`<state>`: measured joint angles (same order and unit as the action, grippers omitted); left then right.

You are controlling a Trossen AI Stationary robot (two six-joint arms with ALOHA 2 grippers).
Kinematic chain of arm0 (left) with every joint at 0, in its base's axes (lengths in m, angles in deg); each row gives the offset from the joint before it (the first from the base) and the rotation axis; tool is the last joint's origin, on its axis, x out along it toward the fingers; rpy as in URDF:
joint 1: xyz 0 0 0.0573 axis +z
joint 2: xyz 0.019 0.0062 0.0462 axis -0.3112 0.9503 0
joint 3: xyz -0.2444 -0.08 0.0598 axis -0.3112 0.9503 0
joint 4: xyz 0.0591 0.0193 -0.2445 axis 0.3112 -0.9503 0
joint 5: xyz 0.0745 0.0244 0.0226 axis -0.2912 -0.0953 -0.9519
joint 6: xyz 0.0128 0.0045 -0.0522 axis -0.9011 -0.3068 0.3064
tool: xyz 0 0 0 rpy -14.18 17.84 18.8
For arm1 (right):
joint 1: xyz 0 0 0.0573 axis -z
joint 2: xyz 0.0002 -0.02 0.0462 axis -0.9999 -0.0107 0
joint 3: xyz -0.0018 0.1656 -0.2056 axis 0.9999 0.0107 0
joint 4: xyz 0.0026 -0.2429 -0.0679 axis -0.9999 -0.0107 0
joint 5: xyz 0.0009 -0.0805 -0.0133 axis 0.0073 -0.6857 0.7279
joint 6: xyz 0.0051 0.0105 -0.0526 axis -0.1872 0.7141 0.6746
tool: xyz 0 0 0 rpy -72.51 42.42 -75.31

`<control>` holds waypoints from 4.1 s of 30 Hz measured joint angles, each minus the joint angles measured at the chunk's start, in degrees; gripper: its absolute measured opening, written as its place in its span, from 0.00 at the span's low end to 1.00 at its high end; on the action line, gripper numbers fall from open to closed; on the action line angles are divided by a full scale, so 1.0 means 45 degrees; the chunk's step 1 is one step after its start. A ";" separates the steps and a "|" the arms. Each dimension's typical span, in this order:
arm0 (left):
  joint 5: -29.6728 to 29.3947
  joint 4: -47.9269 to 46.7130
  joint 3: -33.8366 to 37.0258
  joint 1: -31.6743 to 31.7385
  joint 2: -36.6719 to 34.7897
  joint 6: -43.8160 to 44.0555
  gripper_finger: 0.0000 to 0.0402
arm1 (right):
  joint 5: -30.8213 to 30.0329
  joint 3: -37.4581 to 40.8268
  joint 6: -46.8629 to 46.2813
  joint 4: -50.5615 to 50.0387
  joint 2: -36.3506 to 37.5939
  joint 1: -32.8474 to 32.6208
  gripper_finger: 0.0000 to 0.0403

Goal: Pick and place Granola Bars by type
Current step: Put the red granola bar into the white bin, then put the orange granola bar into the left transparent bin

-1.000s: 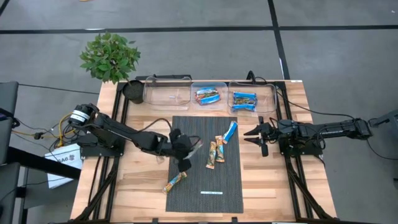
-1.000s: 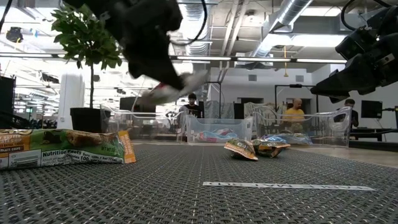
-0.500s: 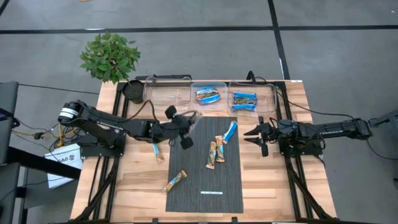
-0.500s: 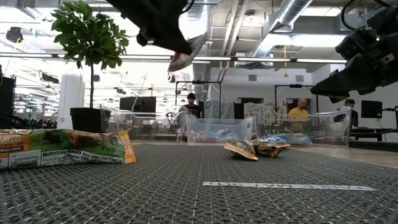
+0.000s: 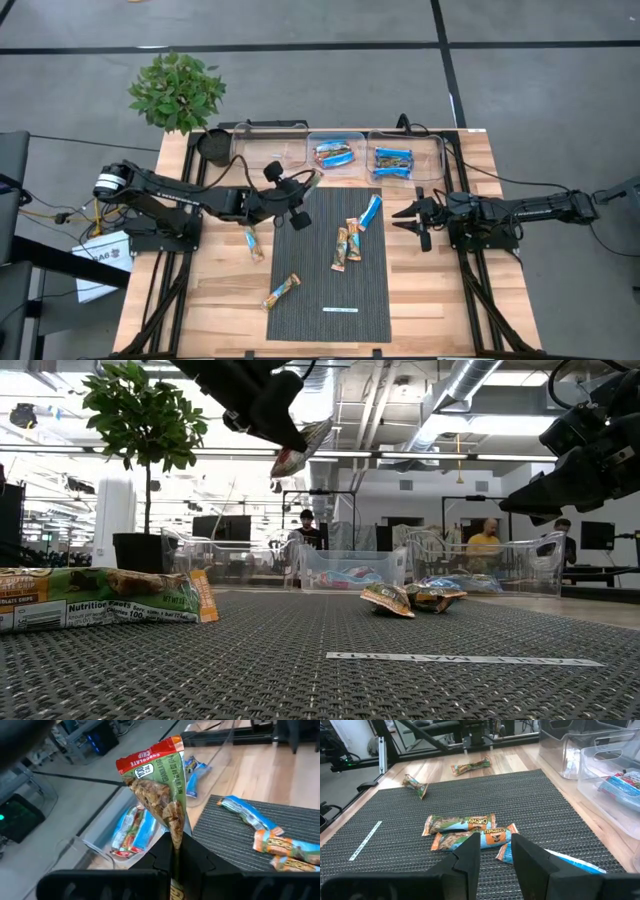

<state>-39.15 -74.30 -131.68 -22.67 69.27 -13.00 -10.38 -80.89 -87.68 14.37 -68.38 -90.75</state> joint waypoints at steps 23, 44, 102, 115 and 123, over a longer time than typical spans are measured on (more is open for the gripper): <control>0.2859 0.2279 -0.0932 0.4554 0.1691 -0.3373 0.03 | -0.0003 -0.0001 0.0000 0.0004 0.0003 0.0000 0.25; 0.4745 -0.1385 -0.6603 0.5626 0.6565 -0.7870 0.03 | 0.0015 -0.0002 0.0000 -0.0001 0.0000 -0.0002 0.25; 0.4677 -0.4603 -0.8699 0.5305 0.7926 -0.7779 0.30 | 0.0010 -0.0002 0.0000 -0.0004 0.0000 0.0003 0.25; 0.4138 -0.6007 -0.8699 0.3796 0.7126 -0.7012 0.30 | 0.0005 -0.0002 0.0000 -0.0001 0.0001 -0.0002 0.25; 0.4047 -0.7786 -0.8699 0.2894 0.6708 -0.5094 0.30 | 0.0005 0.0002 0.0000 0.0034 0.0000 0.0002 0.25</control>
<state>-20.94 -109.34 -170.83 -9.65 99.45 -35.92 -10.35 -80.87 -87.68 14.53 -68.38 -90.74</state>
